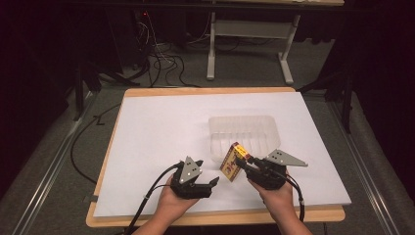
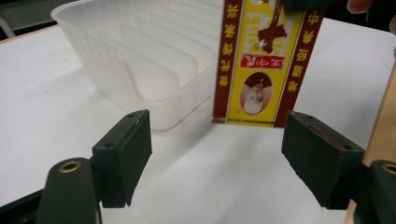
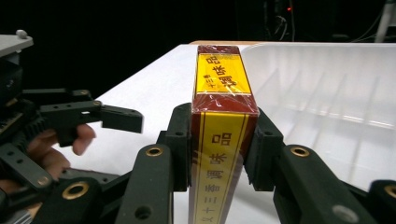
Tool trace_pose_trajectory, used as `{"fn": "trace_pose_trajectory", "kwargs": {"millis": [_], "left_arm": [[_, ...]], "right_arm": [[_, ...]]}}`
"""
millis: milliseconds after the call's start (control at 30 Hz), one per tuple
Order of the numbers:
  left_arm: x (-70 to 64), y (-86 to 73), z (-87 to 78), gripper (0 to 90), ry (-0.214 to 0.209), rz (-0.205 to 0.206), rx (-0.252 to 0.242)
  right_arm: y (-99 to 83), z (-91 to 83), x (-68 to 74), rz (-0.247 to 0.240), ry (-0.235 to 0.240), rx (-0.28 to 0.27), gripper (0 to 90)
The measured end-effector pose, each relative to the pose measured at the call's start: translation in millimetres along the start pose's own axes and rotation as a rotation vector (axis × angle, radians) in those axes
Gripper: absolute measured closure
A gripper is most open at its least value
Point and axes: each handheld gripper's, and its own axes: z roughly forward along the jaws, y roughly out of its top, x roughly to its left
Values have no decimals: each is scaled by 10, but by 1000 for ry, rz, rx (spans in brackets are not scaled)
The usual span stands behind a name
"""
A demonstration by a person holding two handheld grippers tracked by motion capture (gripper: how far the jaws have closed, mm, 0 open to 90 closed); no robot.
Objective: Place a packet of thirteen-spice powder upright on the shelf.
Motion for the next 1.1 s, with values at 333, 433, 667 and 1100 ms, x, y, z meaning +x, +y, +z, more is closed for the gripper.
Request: {"fn": "trace_pose_trajectory", "kwargs": {"millis": [333,433,667,1100], "left_arm": [[239,-40,-122,255,52,-34,9],[312,-41,-170,255,71,-47,5],[556,-94,-393,264,129,-82,-13],[789,-296,-636,199,248,-109,8]], "right_arm": [[20,-101,-117,9,-51,-15,676],[31,-140,-150,13,-66,-25,676],[58,-210,-199,6,-110,-36,677],[130,-325,-242,6,-225,-63,677]]}}
